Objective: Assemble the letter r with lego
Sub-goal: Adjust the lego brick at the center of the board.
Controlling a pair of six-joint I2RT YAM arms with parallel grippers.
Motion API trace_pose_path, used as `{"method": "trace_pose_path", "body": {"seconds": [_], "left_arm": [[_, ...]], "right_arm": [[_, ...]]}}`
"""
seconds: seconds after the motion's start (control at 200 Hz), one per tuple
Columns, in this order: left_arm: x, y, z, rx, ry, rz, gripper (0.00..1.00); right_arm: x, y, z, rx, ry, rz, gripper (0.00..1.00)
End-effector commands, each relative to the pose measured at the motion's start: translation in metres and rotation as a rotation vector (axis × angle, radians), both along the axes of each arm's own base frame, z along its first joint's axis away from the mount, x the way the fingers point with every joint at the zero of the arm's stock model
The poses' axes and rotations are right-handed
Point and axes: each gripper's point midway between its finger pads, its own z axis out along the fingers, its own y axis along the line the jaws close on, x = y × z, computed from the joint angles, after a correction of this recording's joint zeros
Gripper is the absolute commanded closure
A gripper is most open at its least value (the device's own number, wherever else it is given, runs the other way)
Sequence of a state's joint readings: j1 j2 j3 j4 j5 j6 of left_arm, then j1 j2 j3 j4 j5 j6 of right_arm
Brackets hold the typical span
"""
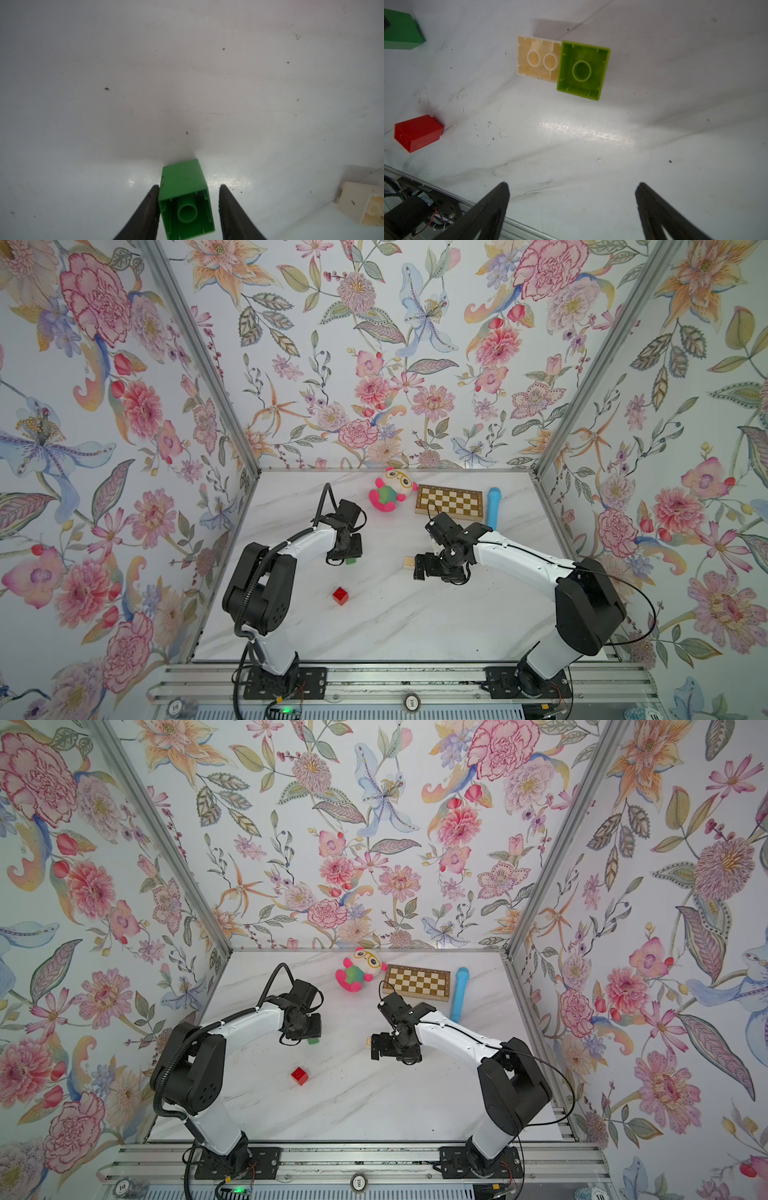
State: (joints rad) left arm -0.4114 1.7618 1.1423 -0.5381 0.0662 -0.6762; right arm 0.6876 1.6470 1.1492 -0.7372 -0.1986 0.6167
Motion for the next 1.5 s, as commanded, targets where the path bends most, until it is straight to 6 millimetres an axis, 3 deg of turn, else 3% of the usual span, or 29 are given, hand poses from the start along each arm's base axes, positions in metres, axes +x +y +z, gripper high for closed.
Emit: {"method": "trace_pose_path", "body": {"seconds": [0.0, 0.245, 0.39, 0.48, 0.565, 0.861, 1.181, 1.496], "left_arm": [[0.002, 0.001, -0.001, 0.03, 0.008, -0.018, 0.53], [-0.001, 0.002, 0.008, 0.023, 0.0, -0.008, 0.52], [-0.001, 0.001, 0.003, 0.026, 0.005, -0.017, 0.52], [0.001, 0.0, -0.002, 0.03, 0.016, -0.032, 0.64], [0.002, 0.0, -0.004, 0.038, 0.023, -0.038, 0.68], [-0.001, -0.002, 0.005, 0.034, 0.021, -0.056, 0.68], [0.004, -0.011, 0.024, 0.013, 0.006, -0.071, 0.69], [0.004, -0.014, 0.024, -0.004, 0.014, -0.07, 0.69]], "right_arm": [[0.0, 0.011, -0.009, 0.034, 0.006, 0.01, 0.05], [-0.003, 0.016, -0.015, 0.034, 0.017, 0.008, 0.05], [-0.001, 0.017, -0.022, 0.019, 0.019, 0.015, 0.03], [0.0, 0.018, -0.028, 0.016, 0.02, 0.012, 0.03], [0.002, 0.02, -0.03, 0.022, 0.022, 0.009, 0.02], [0.013, 0.026, -0.036, 0.038, 0.016, 0.01, 0.02], [0.038, 0.046, -0.031, 0.096, -0.011, 0.021, 0.02], [0.046, 0.05, -0.036, 0.095, 0.002, 0.021, 0.03]]}}
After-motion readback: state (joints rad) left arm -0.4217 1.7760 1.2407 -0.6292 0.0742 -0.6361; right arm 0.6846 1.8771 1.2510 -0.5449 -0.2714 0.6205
